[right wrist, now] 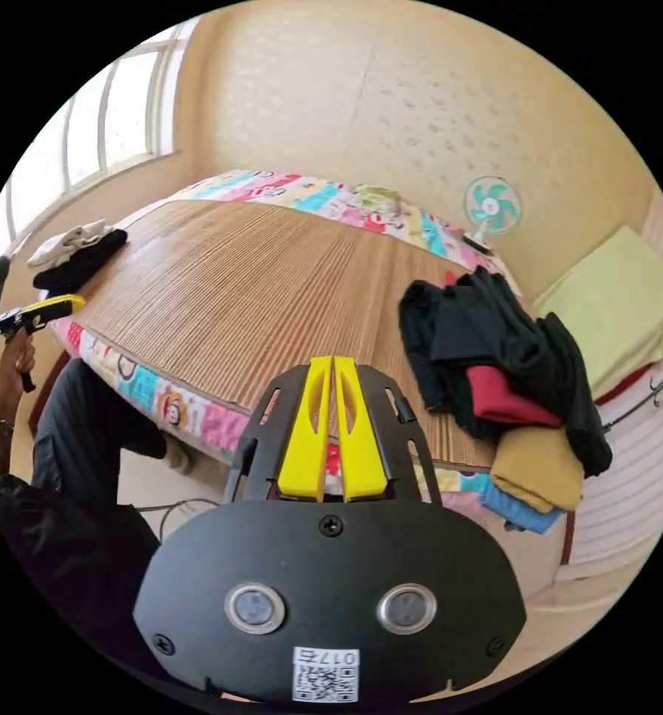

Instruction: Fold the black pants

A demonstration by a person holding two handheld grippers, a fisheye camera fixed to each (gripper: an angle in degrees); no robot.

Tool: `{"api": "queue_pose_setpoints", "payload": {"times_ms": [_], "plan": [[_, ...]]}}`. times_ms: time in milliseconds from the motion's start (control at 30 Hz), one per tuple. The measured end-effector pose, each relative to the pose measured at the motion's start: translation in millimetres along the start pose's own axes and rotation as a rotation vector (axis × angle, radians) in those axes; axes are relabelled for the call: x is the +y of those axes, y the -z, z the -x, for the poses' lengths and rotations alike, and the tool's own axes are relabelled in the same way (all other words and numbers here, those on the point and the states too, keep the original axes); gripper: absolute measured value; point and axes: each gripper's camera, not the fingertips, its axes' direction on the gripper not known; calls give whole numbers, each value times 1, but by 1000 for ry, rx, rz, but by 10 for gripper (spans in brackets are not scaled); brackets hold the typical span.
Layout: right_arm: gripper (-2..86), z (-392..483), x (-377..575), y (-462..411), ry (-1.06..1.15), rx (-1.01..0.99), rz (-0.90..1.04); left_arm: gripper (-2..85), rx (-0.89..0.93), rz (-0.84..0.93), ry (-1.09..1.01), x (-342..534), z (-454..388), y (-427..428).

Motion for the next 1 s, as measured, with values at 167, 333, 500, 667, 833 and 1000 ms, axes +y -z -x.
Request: {"api": "queue_pose_setpoints", "payload": {"times_ms": [167,333,500,667,833,1000], "plan": [[97,-139,33,72,-461,326,-166,19,109,66,-110,-21,-77,-35],[124,-245,25,61,-597,429,-123,8,117,149,-169,-13,-118,-47],[73,-322,24,23,-759,121,114,5,65,198,-107,0,-105,-46],[10,-346,-20,128,-806,-93,-223,2,104,193,28,3,-65,-41],[3,-317,-133,258,-497,-778,-748,2,138,112,63,-8,-43,-26],[29,-219,-265,352,-231,-382,-586,9,151,0,85,-3,-28,-1]]}}
